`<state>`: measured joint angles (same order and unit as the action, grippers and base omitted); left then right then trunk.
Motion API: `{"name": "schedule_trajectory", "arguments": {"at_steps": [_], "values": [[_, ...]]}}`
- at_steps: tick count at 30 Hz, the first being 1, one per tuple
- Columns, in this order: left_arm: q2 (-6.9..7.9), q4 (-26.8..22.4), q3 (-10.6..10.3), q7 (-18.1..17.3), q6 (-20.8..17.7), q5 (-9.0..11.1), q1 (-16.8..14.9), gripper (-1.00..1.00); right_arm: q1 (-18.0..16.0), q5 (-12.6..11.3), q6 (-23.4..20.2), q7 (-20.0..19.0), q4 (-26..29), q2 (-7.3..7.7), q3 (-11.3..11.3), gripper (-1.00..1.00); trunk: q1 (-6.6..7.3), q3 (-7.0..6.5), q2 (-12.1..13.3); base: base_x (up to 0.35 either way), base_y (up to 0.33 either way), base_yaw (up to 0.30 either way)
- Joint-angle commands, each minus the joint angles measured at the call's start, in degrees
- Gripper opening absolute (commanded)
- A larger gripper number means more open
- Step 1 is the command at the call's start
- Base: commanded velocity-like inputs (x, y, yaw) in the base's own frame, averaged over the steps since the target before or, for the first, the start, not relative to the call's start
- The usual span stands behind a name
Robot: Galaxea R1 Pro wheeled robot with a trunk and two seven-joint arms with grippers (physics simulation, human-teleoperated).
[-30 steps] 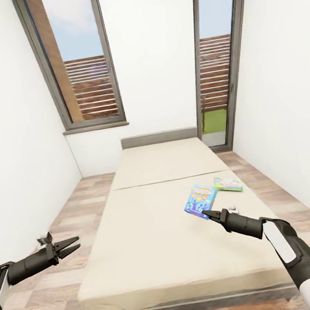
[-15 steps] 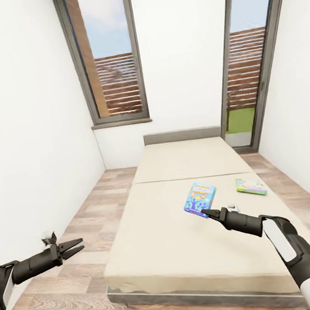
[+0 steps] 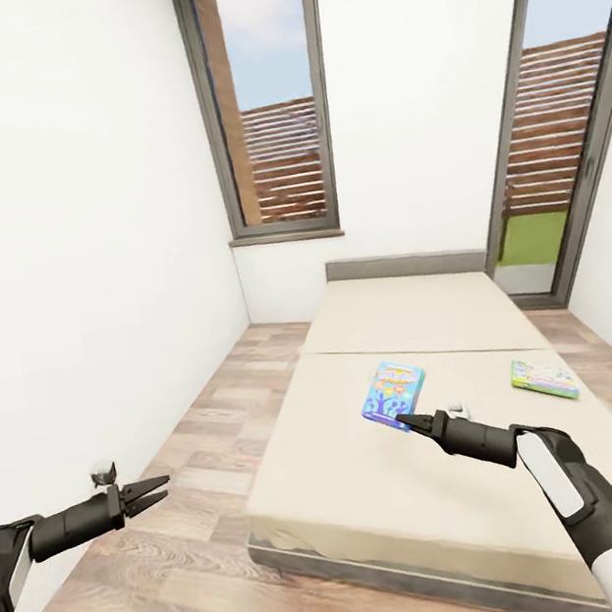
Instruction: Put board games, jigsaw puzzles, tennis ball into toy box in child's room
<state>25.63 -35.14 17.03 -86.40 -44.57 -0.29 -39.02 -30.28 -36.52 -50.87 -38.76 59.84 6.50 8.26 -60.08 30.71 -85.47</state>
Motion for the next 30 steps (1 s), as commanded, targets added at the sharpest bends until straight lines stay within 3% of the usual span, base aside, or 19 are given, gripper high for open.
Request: {"name": "schedule_trajectory", "arguments": {"at_steps": [1,5,12,30], "values": [[-0.01,0.01,0.02,-0.20,-0.59,-0.06,-0.04,1.00,-0.03,0.04,-0.28,-0.19,0.01,-0.03,0.09,-1.00,0.25,-0.13,0.38,-0.204,-0.196,0.293],[0.03,0.01,0.02,-0.17,-0.53,-0.12,-0.04,1.00,-0.03,0.07,-0.24,-0.14,0.01,-0.27,-0.16,-1.00,1.13,-0.84,1.99,-0.216,-0.207,0.293],[0.04,0.00,-0.03,-0.17,-0.52,-0.22,-0.01,1.00,-0.04,0.06,0.05,-0.07,0.01,-0.02,-4.70,-1.00,2.67,-2.10,4.79,-0.222,-0.213,0.292],[0.01,0.04,0.02,0.99,-0.84,-0.15,-0.01,1.00,-0.04,0.13,0.07,-0.07,0.07,-0.09,-5.18,-1.00,6.62,-5.33,12.01,-0.177,-0.171,0.292]]}}
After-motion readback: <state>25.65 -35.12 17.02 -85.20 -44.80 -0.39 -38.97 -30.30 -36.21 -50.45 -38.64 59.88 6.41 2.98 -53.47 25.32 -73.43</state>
